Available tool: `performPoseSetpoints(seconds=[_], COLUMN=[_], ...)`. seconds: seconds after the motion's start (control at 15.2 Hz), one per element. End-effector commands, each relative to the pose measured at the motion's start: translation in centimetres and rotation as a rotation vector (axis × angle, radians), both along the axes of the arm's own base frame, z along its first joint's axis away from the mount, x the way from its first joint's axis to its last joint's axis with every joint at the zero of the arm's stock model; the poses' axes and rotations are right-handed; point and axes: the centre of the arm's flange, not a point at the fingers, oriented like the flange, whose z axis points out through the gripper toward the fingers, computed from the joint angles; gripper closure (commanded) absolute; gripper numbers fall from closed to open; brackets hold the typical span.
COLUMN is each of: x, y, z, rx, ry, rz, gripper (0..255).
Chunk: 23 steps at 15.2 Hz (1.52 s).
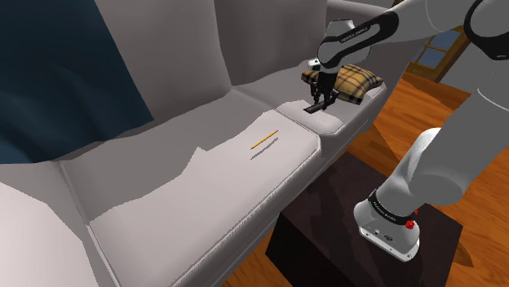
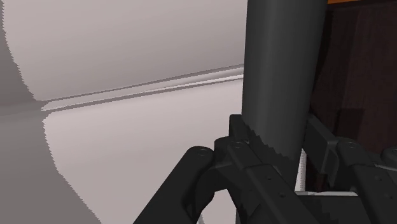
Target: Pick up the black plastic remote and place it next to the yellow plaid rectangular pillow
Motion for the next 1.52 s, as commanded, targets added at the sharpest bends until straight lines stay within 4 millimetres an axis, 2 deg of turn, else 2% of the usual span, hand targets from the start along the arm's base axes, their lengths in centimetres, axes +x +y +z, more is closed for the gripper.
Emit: performPoseSetpoints(seconds=[0.0,0.86,1.45], x=[0.0,0.0,6.8], y=[-0.1,-0.1,-9.8], z=[1.0,7.5,7.5], rx=[0.000,0.000,0.000], ry=[0.000,0.000,0.000], rz=[0.000,0.000,0.000], gripper=[255,255,255])
